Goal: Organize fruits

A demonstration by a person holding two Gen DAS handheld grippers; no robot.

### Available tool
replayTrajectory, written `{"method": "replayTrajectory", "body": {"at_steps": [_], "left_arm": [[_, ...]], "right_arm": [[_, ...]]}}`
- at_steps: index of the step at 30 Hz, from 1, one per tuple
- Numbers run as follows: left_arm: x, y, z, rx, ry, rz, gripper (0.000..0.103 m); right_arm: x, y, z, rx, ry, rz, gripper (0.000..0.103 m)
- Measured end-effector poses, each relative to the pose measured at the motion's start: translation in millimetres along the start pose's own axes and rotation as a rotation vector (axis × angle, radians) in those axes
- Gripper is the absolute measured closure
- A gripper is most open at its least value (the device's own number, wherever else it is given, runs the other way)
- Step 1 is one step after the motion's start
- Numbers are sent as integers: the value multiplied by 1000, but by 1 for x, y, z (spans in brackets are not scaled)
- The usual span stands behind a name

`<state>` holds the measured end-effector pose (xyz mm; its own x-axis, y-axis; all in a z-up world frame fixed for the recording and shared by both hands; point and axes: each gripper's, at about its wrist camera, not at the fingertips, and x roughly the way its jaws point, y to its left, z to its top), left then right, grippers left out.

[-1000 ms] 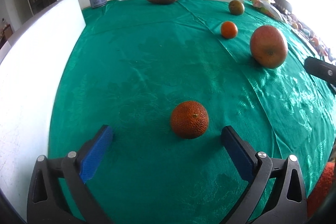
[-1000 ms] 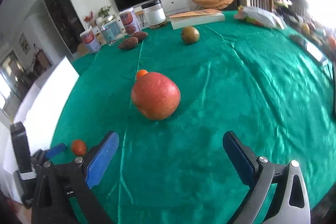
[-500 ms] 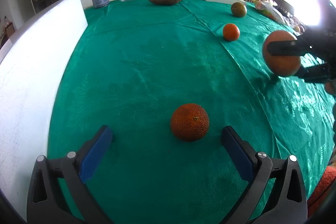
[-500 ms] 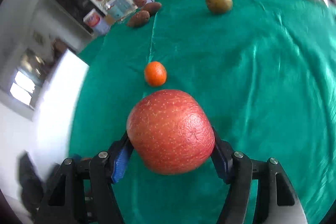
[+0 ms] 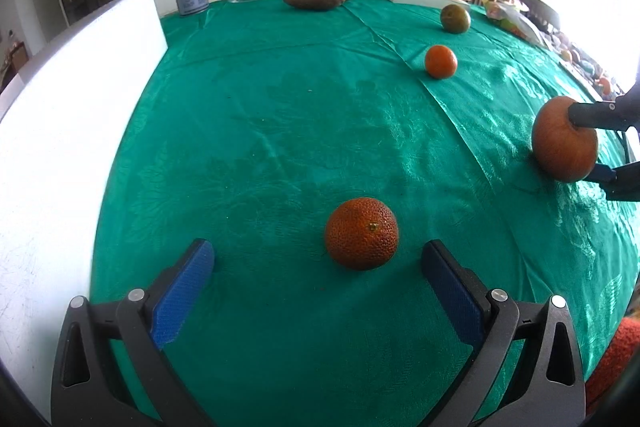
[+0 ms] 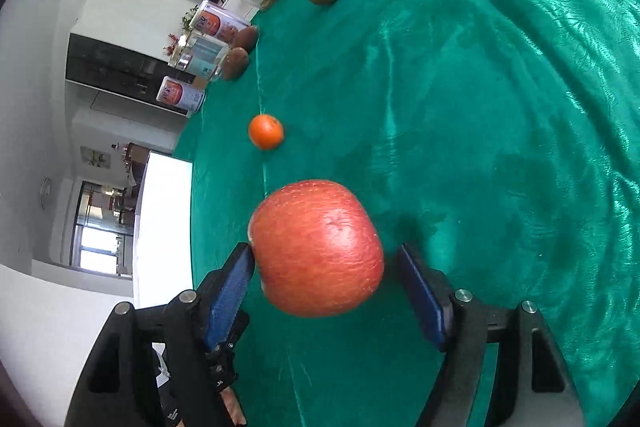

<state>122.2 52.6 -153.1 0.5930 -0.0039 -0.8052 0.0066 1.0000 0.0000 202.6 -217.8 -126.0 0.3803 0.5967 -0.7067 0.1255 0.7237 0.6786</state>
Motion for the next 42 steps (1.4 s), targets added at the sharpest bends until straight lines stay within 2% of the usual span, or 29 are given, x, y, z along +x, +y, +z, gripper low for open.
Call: {"method": "replayTrajectory", "body": {"at_steps": [8, 12, 13, 17, 19, 22, 24, 30, 42], "left_arm": [[0, 0, 0, 0, 0, 0, 0], [0, 0, 0, 0, 0, 0, 0], [0, 0, 0, 0, 0, 0, 0], [0, 0, 0, 0, 0, 0, 0], [0, 0, 0, 0, 0, 0, 0], [0, 0, 0, 0, 0, 0, 0], [0, 0, 0, 0, 0, 0, 0], [0, -1, 0, 0, 0, 0, 0], [0, 0, 0, 0, 0, 0, 0]], "right_arm": [[-19, -13, 4, 5, -89, -45, 28], [-35, 1, -11, -80, -132, -92, 11], [-38, 9, -18, -132, -129, -142, 8], [-20, 53, -57, -455, -70, -492, 7], [-1, 67, -72, -560, -15, -573, 7], [25, 73, -85, -622, 27, -649, 7], [33, 70, -89, -606, 36, -670, 7], [34, 60, -81, -500, 28, -630, 0], [34, 61, -81, -496, 16, -638, 0]]}}
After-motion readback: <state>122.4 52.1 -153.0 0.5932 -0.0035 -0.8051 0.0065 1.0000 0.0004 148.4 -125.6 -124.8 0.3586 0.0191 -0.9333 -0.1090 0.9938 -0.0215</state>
